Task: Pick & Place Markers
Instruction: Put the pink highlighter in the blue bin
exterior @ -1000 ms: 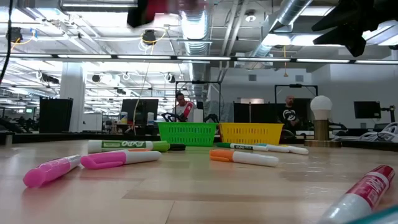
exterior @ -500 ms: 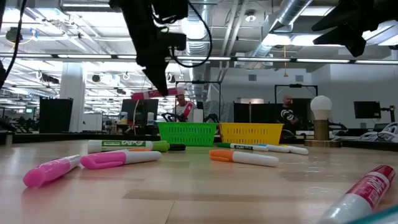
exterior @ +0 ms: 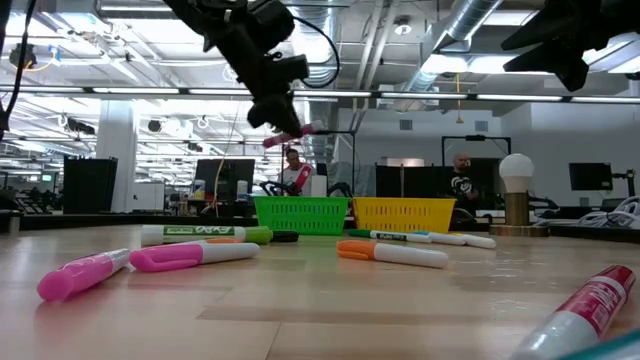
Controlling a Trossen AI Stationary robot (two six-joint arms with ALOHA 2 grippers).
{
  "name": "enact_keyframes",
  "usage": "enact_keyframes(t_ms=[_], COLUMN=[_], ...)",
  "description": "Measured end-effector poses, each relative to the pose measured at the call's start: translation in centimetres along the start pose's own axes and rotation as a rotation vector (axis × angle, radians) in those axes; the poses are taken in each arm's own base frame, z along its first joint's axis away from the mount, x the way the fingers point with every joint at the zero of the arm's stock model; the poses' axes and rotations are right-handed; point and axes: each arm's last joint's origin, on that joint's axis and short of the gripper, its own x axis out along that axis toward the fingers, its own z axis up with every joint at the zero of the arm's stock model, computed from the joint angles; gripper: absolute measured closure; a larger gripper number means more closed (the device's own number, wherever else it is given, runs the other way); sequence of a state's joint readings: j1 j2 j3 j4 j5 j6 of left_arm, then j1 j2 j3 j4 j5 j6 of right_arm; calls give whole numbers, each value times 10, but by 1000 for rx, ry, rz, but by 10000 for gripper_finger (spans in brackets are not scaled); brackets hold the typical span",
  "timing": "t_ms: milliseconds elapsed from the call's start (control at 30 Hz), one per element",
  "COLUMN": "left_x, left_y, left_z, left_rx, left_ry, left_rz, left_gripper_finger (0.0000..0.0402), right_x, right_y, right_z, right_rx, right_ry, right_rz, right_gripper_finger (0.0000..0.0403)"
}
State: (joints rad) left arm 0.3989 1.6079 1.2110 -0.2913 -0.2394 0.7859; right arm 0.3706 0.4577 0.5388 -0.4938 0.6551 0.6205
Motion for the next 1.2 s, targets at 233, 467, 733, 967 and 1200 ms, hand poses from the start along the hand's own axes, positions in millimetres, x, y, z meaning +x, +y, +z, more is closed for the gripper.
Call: enact_keyframes(t_ms=[233,467,733,967,1200], left_x=[22,63,104,114,113], left_y=[8,2,16,20,14], left_z=[-13,-24,-24,-38,-41], left_rx=[-6,57,31,2,-4], left_ry=[-6,39,13,39,50], left_rz=[-11,-83,-118,-185,-258], left_gripper_finger=[334,334,334,334,334], right_x=[0,0,0,0,0], right_y=[0,0,0,0,0], right_z=[0,0,0,0,0], right_rx=[0,0,0,0,1], right_ry=[0,0,0,0,0], right_rz=[0,0,1,1,1], right_gripper_finger=[241,241,241,241,241])
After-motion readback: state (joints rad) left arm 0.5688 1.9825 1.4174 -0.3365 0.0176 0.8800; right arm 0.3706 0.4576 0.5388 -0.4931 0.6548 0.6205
